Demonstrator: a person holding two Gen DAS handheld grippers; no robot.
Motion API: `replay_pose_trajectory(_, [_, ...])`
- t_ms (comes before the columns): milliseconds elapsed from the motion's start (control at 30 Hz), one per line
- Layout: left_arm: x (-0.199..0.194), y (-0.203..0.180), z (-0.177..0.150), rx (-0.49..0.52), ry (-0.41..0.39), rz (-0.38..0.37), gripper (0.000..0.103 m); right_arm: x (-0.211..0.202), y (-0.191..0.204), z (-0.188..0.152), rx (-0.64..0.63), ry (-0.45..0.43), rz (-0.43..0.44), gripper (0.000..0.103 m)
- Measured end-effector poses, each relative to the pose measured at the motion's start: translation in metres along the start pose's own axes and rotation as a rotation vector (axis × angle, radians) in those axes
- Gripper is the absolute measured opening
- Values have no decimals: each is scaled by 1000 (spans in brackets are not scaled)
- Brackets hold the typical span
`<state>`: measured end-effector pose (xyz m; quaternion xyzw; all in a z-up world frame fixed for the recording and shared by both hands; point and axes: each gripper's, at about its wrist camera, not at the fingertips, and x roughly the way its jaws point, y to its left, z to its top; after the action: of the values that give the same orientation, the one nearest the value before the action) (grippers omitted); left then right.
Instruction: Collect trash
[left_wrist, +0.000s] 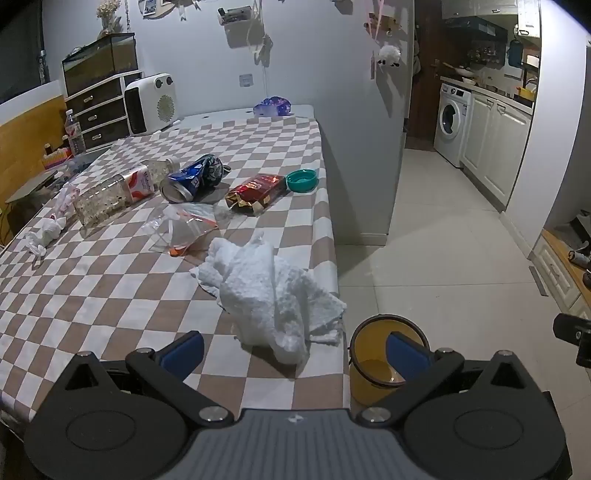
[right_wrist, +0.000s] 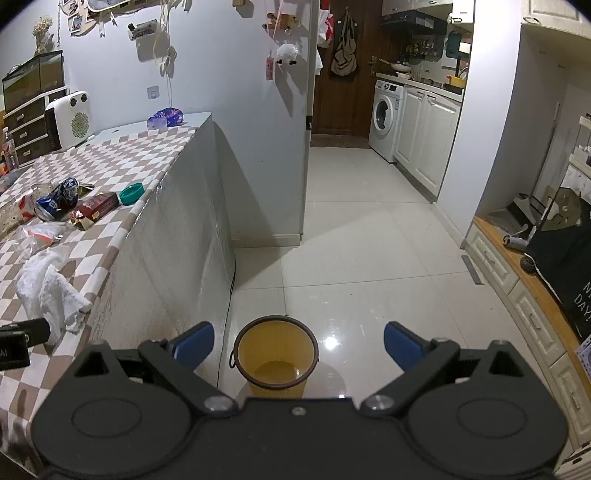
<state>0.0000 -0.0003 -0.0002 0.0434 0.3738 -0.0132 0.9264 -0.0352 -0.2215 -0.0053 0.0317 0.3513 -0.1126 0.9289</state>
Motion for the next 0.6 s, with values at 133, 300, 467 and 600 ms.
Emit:
replay_pose_trajectory(133, [0,0,0,-3,-2,-5,103,0,0,0,-1,0,-1,99])
replay_pose_trajectory(300, [0,0,0,-7,-1,-9,103,0,0,0,0,0,0,99])
replay_pose_trajectory(467, [-1,0,0,-6,-2,-12,103,-1,-1,0,-1,0,-1,99])
replay_pose_trajectory(600, [0,0,0,-7,-1,-10,103,-1,-1,-1,-1,0,0,99])
